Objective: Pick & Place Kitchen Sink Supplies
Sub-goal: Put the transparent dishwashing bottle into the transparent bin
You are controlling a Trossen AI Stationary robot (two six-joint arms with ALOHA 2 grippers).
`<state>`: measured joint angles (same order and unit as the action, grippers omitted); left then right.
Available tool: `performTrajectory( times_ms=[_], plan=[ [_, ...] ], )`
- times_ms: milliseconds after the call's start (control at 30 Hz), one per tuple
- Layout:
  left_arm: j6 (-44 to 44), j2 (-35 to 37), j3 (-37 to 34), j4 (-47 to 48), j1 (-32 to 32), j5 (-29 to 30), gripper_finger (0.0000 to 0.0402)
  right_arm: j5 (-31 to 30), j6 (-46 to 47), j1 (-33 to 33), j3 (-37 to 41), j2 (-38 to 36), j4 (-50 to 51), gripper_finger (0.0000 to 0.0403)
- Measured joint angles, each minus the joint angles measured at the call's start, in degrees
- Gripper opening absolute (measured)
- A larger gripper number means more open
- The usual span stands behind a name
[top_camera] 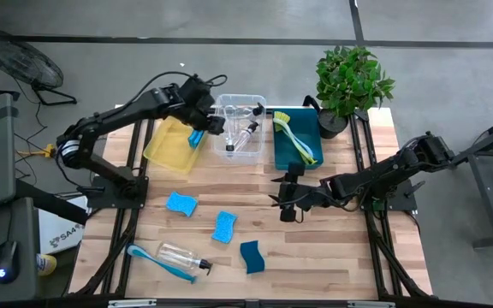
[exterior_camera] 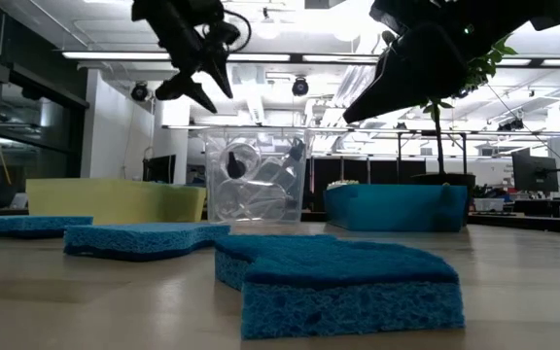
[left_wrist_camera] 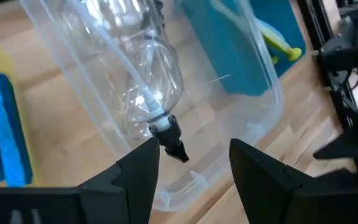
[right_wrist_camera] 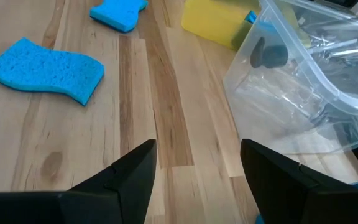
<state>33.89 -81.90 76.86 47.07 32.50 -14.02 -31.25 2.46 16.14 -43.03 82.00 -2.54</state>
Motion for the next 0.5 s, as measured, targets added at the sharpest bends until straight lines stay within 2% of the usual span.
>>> performTrajectory(
  times_ms=[167, 267, 500],
  plan=[
    [-3.8, 3.6, 0.0, 1.8, -3.2, 1.5, 0.0191, -0.1, 0.1, 0.0, 0.0, 0.0, 0.8, 0.0227],
    [-5.0, 5.4, 0.0, 2.7, -6.6, 4.5, 0.0191, -0.1, 0.1, 0.0, 0.0, 0.0, 0.9, 0.0227],
    [-3.9, 7.5, 0.0, 7.7, -18.9, 12.0, 0.0191, -0.1, 0.1, 0.0, 0.0, 0.0, 1.5, 0.0227]
  ],
)
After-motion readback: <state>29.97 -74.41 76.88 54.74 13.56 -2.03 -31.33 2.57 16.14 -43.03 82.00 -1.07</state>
